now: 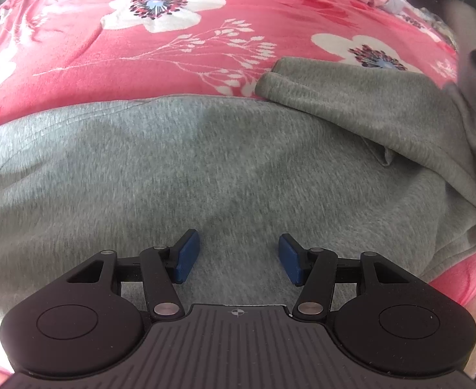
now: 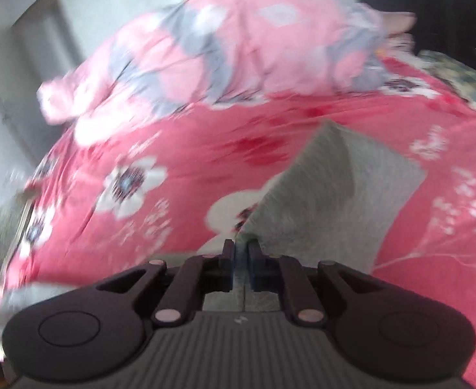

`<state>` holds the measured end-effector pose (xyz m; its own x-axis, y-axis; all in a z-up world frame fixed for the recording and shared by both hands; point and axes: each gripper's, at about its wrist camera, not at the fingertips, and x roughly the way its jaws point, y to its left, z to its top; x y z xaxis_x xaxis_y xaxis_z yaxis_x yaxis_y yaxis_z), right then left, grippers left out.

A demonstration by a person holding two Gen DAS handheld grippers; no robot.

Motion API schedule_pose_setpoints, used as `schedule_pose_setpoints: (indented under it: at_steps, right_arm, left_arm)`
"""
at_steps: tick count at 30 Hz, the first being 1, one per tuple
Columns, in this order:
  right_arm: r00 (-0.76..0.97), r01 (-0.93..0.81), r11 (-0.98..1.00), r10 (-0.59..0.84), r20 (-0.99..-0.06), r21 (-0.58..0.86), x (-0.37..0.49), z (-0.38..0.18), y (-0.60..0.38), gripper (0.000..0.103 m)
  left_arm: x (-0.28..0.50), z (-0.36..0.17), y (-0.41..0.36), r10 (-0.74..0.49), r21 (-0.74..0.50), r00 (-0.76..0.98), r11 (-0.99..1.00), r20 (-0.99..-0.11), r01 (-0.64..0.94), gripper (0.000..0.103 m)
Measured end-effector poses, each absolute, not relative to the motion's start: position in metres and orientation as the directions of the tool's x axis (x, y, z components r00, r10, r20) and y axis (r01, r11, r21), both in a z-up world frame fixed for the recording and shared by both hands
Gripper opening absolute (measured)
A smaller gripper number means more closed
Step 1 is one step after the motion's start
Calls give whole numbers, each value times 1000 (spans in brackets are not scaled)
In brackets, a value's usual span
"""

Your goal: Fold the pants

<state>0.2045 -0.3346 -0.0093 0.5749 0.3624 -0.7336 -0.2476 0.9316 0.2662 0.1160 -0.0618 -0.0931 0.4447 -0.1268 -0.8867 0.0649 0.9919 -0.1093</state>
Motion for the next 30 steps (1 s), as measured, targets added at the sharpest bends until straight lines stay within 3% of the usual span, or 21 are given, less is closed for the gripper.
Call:
schedule_pose_setpoints:
  at_steps: [4, 10, 19, 26, 30]
  right_arm:
    - [443, -354, 898, 407, -799, 261, 175, -36, -304, 103]
    - [485, -287, 926, 360, -797, 243, 168, -29, -318, 103]
    - [543, -454, 888, 213, -813, -70, 217, -52, -226, 103]
    - [466, -526, 833, 112, -878, -173, 244, -100, -190, 103]
    - [520, -443, 887, 137, -843, -130, 250, -81, -211, 103]
  left_arm:
    - [116, -94, -62, -127, -106, 447, 992, -886, 71, 103]
    - [116, -94, -61, -137, -113, 446, 990, -884, 81, 103]
    - [116, -94, -59, -145, -126, 445, 989, -884, 72, 103]
    - [117, -94, -57, -152, -134, 442, 988, -884, 73, 103]
    - [116, -95, -59, -144, -125, 444, 990, -884, 71, 103]
